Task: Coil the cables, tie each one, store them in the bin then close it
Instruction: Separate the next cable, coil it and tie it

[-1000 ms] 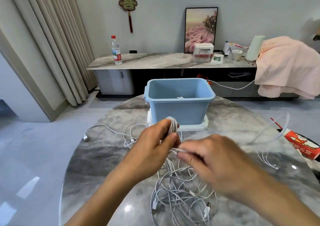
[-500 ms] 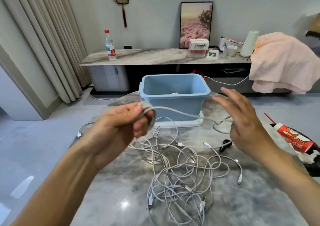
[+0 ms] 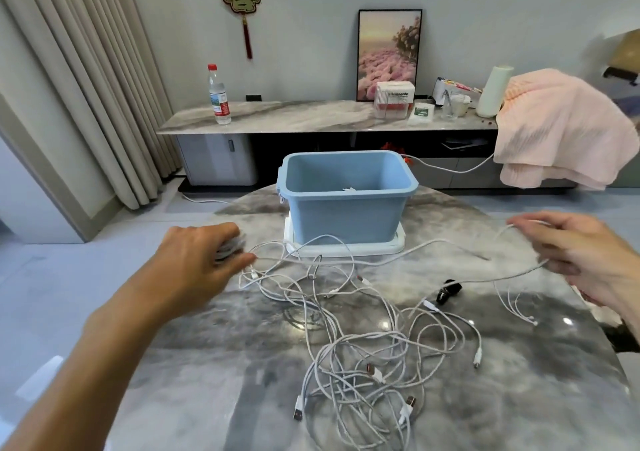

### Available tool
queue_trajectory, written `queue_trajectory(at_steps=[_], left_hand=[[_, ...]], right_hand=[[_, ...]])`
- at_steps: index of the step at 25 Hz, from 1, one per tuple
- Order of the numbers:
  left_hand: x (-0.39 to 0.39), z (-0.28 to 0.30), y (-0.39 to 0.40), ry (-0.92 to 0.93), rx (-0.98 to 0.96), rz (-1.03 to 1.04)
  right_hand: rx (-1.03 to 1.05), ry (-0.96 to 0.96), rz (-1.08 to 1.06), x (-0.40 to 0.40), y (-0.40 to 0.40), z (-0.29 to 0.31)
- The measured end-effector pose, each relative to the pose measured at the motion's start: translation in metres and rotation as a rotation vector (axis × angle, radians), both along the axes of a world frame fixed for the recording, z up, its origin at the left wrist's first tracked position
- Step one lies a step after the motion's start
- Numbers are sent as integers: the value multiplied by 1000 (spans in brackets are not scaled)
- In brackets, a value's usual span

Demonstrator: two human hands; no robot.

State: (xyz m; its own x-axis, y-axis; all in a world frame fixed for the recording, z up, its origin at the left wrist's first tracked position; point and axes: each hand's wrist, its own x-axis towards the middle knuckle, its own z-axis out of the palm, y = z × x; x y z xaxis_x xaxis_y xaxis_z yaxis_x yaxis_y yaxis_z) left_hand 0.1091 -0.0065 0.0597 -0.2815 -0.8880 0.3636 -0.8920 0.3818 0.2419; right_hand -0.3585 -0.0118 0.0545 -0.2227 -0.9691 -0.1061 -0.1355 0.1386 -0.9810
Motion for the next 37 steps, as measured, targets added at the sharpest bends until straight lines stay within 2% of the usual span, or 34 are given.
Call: queue_trajectory(at_steps=[2, 3, 5, 7, 8, 9, 10, 11, 12, 14, 15, 18, 20, 22, 25, 28, 30, 32, 34, 37], left_hand=[[2, 1, 0, -71, -65, 129], [-1, 2, 0, -74, -66, 153], [-14, 3, -1, 52, 30, 138], [-30, 2, 1, 278, 171, 46], [-38, 1, 4, 332, 217, 4], [-46, 0, 7, 352, 248, -28], [-55, 0, 10, 374, 266, -66], [-63, -2, 12, 418, 294, -108], [-72, -4, 14, 480, 334, -155], [-85, -5, 17, 611, 405, -256], [-88, -6, 19, 670, 428, -293], [-91, -5, 24, 777, 499, -341], [-93, 0, 26, 878, 656, -397], [-95, 5, 27, 1078, 836, -496], [-100, 8, 33, 1428, 983, -585], [-111, 5, 34, 1754, 956, -530], [-117, 0, 29, 1857, 810, -350], [-120, -6, 24, 1745, 618, -223], [-119, -14, 23, 1490, 413, -209], [-118, -26, 23, 798, 70, -268]], right_hand=[[46, -4, -133, -14, 1, -16], [118, 66, -157, -16, -1, -30], [254, 397, -167, -8, -10, -57], [287, 913, -121, 12, -14, -61], [180, 1075, -122, 24, -14, -51], [-37, 1087, -134, 41, -11, -36], [-294, 989, -76, 64, -4, -19], [-494, 888, 71, 94, 8, -1], [-584, 861, 243, 126, 19, 8], [-566, 880, 553, 173, 36, -1], [-523, 851, 618, 186, 40, -10], [-481, 541, 621, 181, 34, -10], [-499, 399, 631, 174, 33, 4], [-613, 285, 582, 171, 32, 16], [-666, 166, 346, 175, 26, 4], [-450, 15, 307, 198, 33, -27], [-293, 144, 352, 216, 44, -40], [-221, 408, 456, 227, 58, -42], [-163, 538, 521, 228, 67, -26], [-67, 630, 605, 211, 66, 12]])
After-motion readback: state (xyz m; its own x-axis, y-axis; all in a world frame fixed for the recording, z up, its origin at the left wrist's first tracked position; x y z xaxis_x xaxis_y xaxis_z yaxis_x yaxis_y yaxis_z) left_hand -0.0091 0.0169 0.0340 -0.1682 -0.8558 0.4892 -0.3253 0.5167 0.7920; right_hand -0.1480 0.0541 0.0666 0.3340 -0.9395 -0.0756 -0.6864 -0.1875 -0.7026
